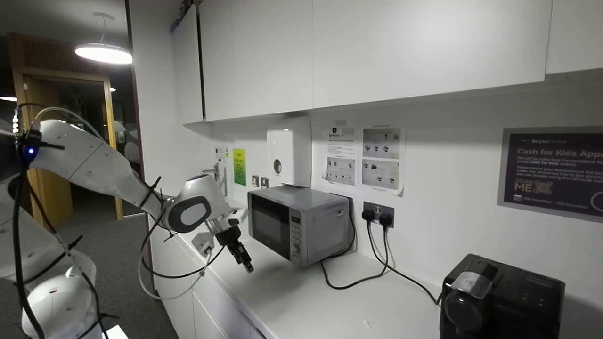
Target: Open the microwave
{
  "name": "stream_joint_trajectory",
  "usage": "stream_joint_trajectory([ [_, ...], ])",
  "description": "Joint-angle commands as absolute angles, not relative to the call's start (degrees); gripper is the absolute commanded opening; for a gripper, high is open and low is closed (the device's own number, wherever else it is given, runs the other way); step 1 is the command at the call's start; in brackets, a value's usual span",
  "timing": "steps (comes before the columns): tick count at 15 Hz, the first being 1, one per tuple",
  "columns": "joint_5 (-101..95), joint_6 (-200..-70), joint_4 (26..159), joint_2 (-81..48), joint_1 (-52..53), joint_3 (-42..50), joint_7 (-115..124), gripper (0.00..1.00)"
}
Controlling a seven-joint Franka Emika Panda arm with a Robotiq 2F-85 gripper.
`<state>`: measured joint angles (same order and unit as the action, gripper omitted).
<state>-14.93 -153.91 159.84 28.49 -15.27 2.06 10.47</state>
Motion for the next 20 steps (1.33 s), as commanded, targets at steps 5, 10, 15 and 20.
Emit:
stream_joint_trajectory([
  [5, -19.94, -166.7, 156.46, 18.62, -21.11, -1.26, 11.65, 1.0],
  [10, -21.66, -175.12, 155.02, 14.17, -24.13, -3.65, 13.51, 1.0],
  [15, -22.21, -179.37, 154.75, 11.56, -25.82, -5.45, 14.29, 1.0],
  [20, -21.76, -179.94, 154.61, 11.09, -26.19, -6.56, 13.7, 1.0],
])
